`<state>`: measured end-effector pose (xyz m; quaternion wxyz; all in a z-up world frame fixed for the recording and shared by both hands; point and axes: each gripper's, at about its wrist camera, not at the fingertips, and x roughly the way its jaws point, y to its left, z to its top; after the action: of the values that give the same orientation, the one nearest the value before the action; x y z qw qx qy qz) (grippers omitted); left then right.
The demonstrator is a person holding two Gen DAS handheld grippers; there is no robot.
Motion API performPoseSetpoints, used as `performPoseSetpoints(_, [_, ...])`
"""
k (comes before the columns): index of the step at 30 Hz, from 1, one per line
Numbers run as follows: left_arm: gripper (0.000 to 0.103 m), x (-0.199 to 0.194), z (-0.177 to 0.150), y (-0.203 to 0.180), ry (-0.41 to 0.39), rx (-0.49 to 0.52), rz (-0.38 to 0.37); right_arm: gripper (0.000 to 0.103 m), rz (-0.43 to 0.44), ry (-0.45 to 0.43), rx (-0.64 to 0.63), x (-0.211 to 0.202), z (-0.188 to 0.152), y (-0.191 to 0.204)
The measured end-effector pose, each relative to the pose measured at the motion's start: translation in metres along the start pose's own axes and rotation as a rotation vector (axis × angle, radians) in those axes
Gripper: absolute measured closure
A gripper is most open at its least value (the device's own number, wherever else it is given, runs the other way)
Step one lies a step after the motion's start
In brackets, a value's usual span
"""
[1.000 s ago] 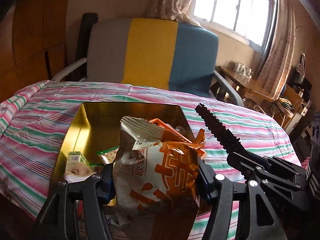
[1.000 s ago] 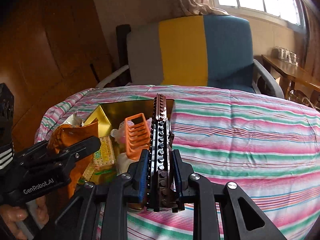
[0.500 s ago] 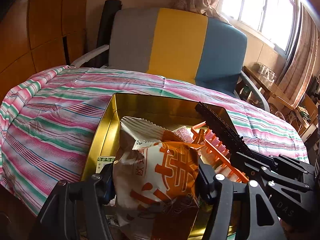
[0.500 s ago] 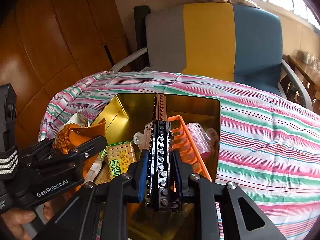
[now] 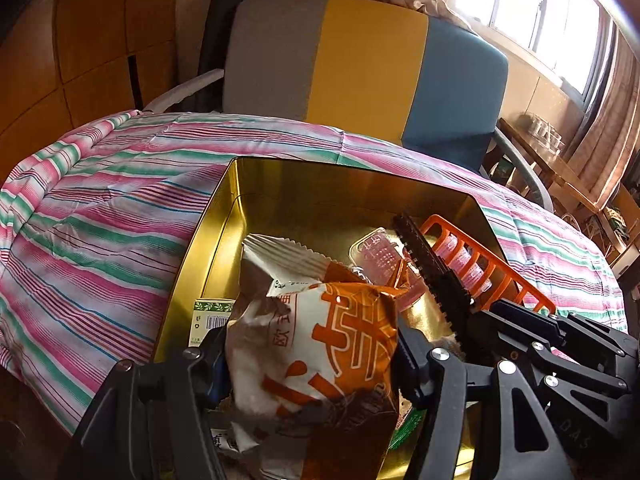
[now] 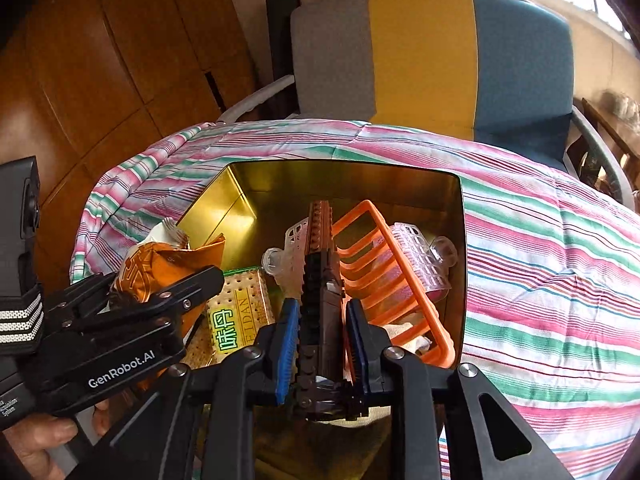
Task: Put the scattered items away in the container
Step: 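Lower the snack bag and rail piece into the gold tray and open both tools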
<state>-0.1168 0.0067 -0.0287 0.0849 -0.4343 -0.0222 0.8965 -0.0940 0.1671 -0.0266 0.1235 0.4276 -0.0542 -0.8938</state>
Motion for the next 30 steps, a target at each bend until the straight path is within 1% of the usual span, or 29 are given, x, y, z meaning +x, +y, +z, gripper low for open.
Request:
performPoseSetpoints(8, [0.038,0.004,-0.001,-0.002,0.015,0.008,0.018,0.077,-0.019,-0.001,-0.005,-0.002,-0.003,0.001])
performPoseSetpoints(13, [0.035,-0.001,0.001,-0.001,-0.002,0.004,0.003,0.076,-0.023,-0.01,-0.009,-0.008,-0.004,0.002])
performPoseSetpoints(15, [0.033,-0.005,0.002,0.0,-0.017,-0.003,-0.001,0.076,-0.025,-0.013,-0.009,-0.01,-0.005,0.003])
performPoseSetpoints(20, [0.032,-0.019,0.005,0.005,-0.05,-0.011,-0.002,0.07,-0.035,-0.024,-0.016,-0.017,-0.011,0.007])
performPoseSetpoints(23, [0.032,-0.022,0.005,0.003,-0.055,0.001,0.002,0.068,-0.04,-0.029,-0.015,-0.019,-0.014,0.009])
performPoseSetpoints(25, [0.032,-0.024,0.005,0.002,-0.056,0.005,0.004,0.062,-0.044,-0.033,-0.015,-0.021,-0.016,0.011])
performPoseSetpoints(27, [0.032,-0.029,0.005,0.004,-0.069,-0.013,-0.006,0.062,-0.055,-0.037,-0.012,-0.023,-0.019,0.011])
performPoseSetpoints(30, [0.032,-0.043,0.002,0.013,-0.108,-0.054,-0.008,0.062,-0.061,-0.052,-0.017,-0.029,-0.023,0.014])
